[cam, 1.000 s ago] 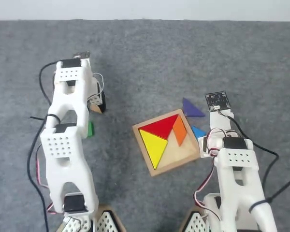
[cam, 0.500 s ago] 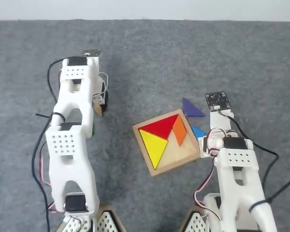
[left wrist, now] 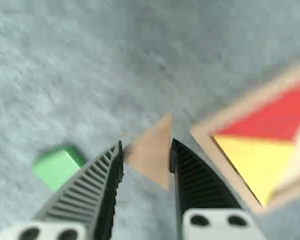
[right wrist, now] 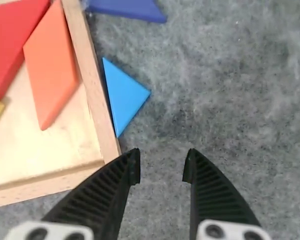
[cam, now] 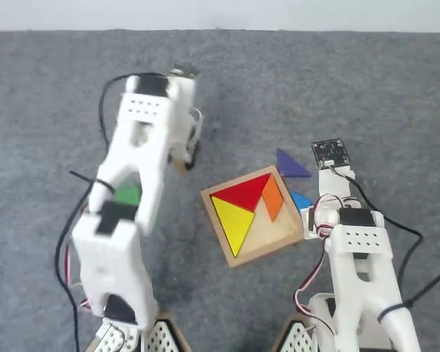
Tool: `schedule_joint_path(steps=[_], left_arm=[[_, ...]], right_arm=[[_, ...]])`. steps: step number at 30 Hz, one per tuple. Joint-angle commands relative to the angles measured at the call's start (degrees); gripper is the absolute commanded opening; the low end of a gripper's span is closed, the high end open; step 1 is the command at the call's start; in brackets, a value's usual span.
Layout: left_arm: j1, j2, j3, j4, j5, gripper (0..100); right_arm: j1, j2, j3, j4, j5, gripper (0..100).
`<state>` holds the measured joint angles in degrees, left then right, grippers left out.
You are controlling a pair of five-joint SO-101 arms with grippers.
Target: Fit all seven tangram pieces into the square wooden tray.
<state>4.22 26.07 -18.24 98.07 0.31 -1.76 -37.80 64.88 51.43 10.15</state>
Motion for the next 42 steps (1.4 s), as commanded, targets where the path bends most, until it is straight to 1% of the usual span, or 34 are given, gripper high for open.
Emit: schedule_joint_path(steps=[1,3,5,9,11,15,18,23,29,34,42], left_arm=[[8.4,-20.7,18.6,-4.0,2.5,11],[11.8,-25.6,22.8,-6.8,5.1,11],[15.4,-26.5,23.3,-7.6,6.4,11],[21.5,-22.1,21.8,-7.9,6.7,11],[24.4,-18.5,19.5,-8.3,7.6,11],[29.5,-10.7,14.5,-9.4,10.0,11],[31.7,-5.9,12.7,-10.1,12.7,11],[31.9,-1.2,12.3,-14.3,13.4,11],[31.9,-0.3,12.3,-14.0,13.5,21],[31.8,0.1,11.6,-14.3,13.5,21],[28.9,0.4,11.1,-14.8,13.2,21]], right_arm=[[0.5,-0.5,-0.6,-1.0,-0.3,17.5],[2.3,-0.5,-0.6,-1.0,-1.2,17.5],[5.5,-0.6,-0.8,-1.0,-1.3,17.6],[14.3,-0.6,-1.7,-0.6,-1.1,17.5],[17.4,-0.6,-1.7,-0.9,-0.1,17.4],[18.9,-0.6,-1.8,-0.9,-0.9,17.3],[19.0,-0.6,-1.8,-0.9,-0.8,17.3],[19.0,-0.6,-1.8,-0.9,-0.5,17.3],[18.9,-0.6,-1.8,-0.9,-0.4,17.4],[18.8,-0.6,-1.8,-0.9,-0.4,17.4],[18.8,-0.6,-1.8,-0.9,-0.4,17.4]])
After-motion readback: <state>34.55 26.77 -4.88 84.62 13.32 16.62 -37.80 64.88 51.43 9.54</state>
